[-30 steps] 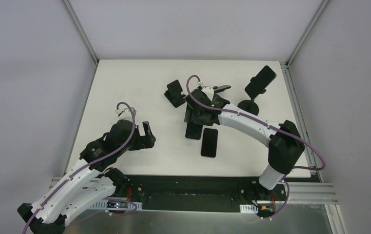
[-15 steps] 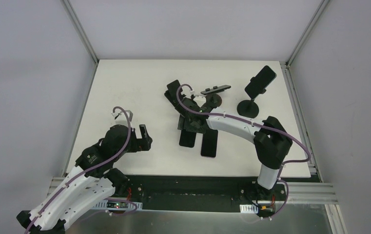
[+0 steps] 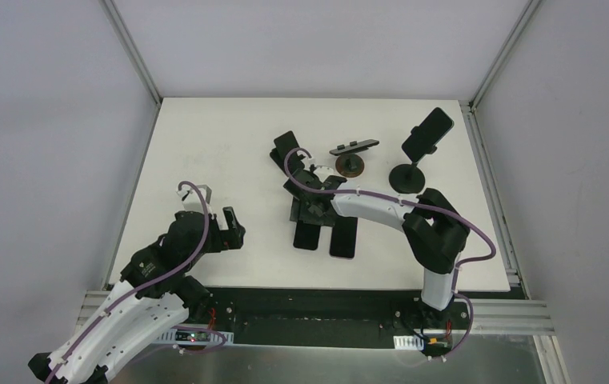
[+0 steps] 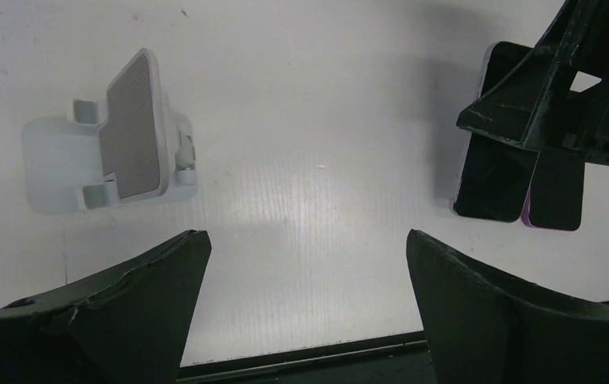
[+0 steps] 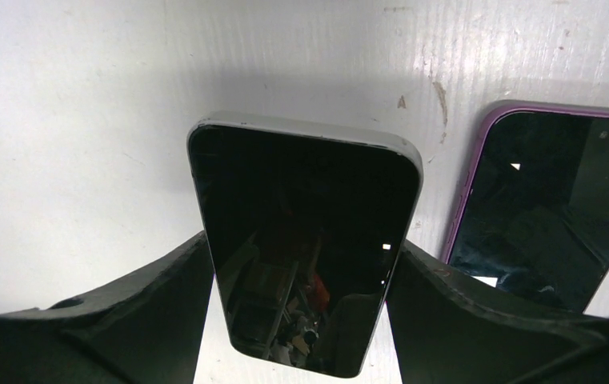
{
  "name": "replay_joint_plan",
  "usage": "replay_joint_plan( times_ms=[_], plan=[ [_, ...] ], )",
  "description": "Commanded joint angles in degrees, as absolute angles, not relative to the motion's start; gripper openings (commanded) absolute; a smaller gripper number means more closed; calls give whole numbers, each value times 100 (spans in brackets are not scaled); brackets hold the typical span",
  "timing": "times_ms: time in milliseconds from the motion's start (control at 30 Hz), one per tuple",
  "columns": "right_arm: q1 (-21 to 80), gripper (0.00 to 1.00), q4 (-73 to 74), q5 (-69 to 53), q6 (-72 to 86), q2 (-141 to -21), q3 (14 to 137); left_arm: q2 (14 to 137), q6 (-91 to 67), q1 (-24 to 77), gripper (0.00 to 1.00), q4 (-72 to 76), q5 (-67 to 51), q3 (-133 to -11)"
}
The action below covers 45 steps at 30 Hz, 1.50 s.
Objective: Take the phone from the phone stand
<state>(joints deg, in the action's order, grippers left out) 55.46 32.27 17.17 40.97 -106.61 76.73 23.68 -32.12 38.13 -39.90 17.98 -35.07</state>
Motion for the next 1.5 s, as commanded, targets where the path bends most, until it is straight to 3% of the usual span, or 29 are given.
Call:
replay_joint_plan(
  times_ms=[0, 500, 900, 1467],
  plan=[
    [5589, 64, 3092, 1676, 4220, -10617, 7622, 2512, -3173, 3771, 99, -3981, 1940, -3500],
    [5605, 71, 2907, 1355, 4329, -10715, 7129, 2335, -3226, 3771, 99, -3998, 2008, -3410],
    [5601, 89, 2965, 1352, 4208, -10848, 6905, 2457, -3217, 3771, 99, -4004, 2021, -3430],
    [5611, 88, 3794, 1944, 4104, -11157, 7194, 2553, -3234, 3771, 99, -4008, 2022, -3445]
  ],
)
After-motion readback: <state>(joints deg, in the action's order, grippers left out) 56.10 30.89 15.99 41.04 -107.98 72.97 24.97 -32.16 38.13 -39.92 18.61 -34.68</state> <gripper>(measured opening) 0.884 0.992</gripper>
